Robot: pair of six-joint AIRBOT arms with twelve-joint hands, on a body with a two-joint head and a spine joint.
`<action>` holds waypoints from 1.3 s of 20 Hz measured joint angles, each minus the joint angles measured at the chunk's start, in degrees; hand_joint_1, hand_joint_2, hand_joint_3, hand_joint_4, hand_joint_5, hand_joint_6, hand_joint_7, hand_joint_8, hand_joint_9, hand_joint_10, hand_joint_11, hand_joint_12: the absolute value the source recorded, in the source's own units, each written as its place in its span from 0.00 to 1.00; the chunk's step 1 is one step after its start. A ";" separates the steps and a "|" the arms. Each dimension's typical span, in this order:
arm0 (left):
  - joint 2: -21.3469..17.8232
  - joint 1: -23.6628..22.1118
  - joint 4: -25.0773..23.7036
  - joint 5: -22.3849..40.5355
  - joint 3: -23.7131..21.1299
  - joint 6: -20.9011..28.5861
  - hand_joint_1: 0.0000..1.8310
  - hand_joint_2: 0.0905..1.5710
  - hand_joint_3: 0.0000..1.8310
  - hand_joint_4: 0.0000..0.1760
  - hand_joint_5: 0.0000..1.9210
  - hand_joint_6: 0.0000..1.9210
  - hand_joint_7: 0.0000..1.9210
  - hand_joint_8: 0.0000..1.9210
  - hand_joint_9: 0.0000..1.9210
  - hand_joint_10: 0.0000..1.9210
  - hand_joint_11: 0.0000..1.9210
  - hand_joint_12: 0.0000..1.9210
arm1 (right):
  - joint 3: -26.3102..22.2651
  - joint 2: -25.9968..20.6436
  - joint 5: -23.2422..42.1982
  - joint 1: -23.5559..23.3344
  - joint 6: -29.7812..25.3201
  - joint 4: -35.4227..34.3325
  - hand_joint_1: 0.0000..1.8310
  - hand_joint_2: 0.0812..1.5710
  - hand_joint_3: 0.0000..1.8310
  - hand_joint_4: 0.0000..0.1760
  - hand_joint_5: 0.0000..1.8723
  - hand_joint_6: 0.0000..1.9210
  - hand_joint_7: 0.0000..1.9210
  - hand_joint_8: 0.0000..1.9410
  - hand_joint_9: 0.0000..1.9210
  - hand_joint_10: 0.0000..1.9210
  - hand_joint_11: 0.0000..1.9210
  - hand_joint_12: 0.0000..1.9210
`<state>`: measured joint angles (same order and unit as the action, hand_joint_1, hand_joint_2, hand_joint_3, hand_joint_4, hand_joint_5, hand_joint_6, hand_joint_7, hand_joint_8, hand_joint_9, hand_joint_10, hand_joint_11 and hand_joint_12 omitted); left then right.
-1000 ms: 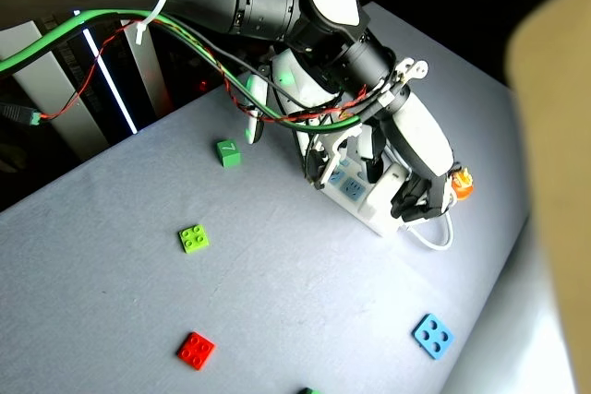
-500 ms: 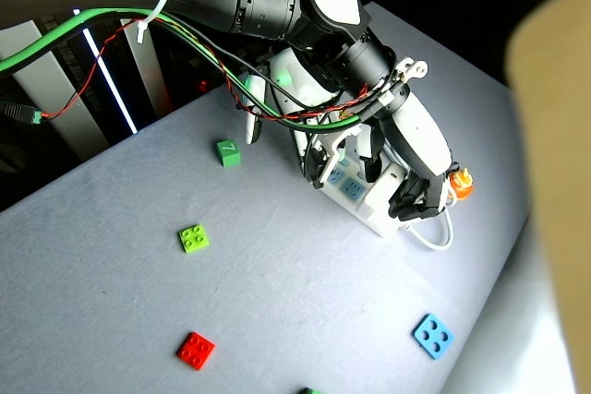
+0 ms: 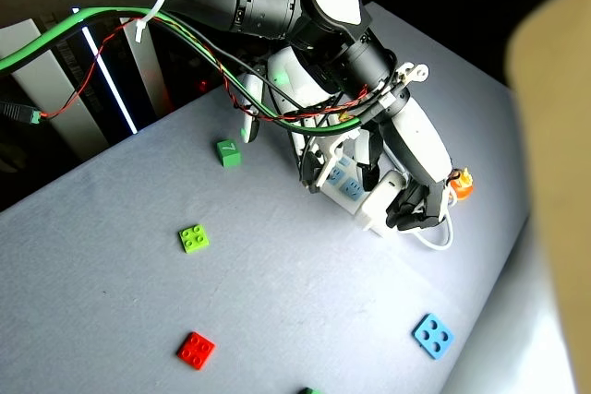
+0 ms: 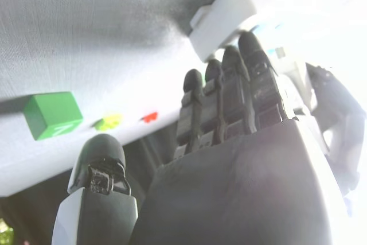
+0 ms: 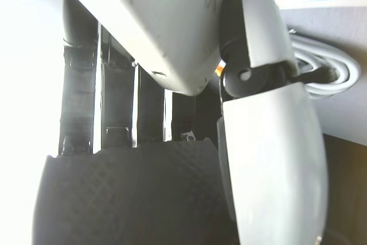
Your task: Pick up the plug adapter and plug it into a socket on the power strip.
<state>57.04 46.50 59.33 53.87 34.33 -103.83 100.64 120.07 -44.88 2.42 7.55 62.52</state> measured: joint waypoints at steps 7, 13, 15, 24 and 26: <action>0.52 2.27 -3.19 2.19 -0.11 2.56 0.00 0.78 0.00 0.00 0.10 0.00 0.12 0.00 0.12 0.00 0.00 0.32 | 0.00 -0.02 0.24 0.13 0.00 0.09 0.67 0.69 0.00 0.14 0.51 0.53 0.55 0.44 0.61 0.01 0.33 0.63; 1.55 3.32 -5.79 4.85 -0.11 3.30 0.00 0.77 0.00 0.00 0.10 0.00 0.12 0.00 0.13 0.00 0.00 0.33 | 0.00 0.00 0.96 0.76 -0.02 0.07 0.66 0.69 0.00 0.15 0.50 0.53 0.54 0.47 0.60 0.00 0.32 0.63; 1.75 3.43 -6.21 5.07 -0.11 3.32 0.00 0.78 0.00 0.00 0.09 0.00 0.12 0.00 0.12 0.00 0.00 0.32 | 0.11 -0.02 1.05 0.76 -0.02 0.13 0.66 0.69 0.00 0.16 0.51 0.53 0.54 0.47 0.60 0.00 0.31 0.63; 2.86 4.44 -7.10 7.34 -0.11 3.89 0.00 0.78 0.00 0.00 0.10 0.00 0.12 0.00 0.12 0.00 0.00 0.34 | 0.11 -0.20 1.60 1.11 -0.20 1.66 0.66 0.69 0.00 0.13 0.51 0.53 0.55 0.46 0.61 0.00 0.32 0.63; 3.06 4.46 -7.08 7.61 -0.11 3.87 0.00 0.78 0.00 0.00 0.10 0.00 0.13 0.00 0.13 0.00 0.00 0.33 | 0.13 -0.20 1.64 1.11 -0.20 1.70 0.67 0.69 0.00 0.14 0.51 0.52 0.55 0.45 0.60 0.00 0.31 0.63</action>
<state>60.10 50.96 52.25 61.47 34.22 -99.96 100.77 119.87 -43.24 3.53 7.35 64.23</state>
